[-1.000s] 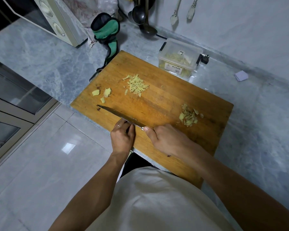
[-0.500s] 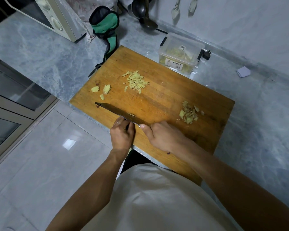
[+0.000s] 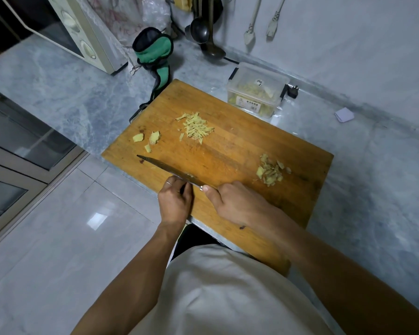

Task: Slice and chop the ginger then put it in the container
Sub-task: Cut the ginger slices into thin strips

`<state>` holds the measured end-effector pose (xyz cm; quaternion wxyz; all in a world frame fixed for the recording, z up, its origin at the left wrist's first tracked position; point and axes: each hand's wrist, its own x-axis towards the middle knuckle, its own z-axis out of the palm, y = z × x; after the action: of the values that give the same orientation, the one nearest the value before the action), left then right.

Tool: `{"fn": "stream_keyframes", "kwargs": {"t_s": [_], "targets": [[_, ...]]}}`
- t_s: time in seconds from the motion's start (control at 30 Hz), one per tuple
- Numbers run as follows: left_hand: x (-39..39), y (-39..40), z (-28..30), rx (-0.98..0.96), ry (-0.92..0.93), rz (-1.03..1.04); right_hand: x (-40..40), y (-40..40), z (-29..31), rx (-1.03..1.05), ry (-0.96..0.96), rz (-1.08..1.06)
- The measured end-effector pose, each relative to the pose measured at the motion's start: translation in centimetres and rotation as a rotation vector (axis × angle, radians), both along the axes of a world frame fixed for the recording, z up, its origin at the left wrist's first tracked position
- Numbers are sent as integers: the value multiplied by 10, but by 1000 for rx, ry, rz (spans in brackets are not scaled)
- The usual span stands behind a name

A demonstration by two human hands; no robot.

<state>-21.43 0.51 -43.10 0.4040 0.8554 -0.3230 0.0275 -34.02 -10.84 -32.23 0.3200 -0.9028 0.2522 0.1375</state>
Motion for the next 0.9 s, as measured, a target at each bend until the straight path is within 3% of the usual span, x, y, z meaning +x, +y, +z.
{"fn": "stream_keyframes", "kwargs": {"t_s": [0.53,0.7,0.9], "targets": [[3,-1,5,119,42,-13,5,0,-5,16,-34,4],[17,6,11,96,58,-151,2,-16,-5,93,-89,-83],[34,15,14,221,-10,-248,-8,-29,0,125,-107,-152]]}}
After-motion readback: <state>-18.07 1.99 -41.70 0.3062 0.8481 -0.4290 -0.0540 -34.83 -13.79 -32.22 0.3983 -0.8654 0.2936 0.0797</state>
